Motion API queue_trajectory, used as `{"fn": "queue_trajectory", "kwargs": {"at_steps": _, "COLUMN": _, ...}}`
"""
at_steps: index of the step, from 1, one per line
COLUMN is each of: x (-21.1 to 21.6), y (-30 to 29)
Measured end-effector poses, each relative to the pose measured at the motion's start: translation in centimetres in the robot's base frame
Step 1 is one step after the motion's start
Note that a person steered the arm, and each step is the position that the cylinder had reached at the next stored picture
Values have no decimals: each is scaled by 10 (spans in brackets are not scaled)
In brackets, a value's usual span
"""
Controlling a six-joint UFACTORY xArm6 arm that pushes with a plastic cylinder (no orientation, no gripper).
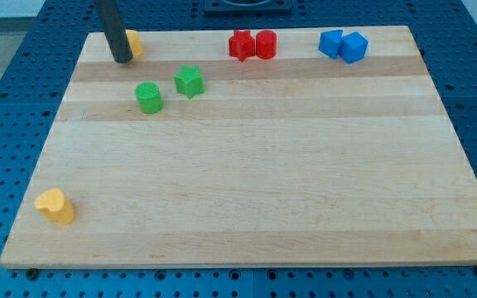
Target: Separate the red star from the red circle
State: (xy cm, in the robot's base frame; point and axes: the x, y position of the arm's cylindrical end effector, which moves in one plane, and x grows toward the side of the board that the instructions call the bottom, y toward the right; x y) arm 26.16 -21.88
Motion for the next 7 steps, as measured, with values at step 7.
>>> {"fn": "queue_trajectory", "kwargs": {"at_steps": 7, "x": -50, "y": 185}}
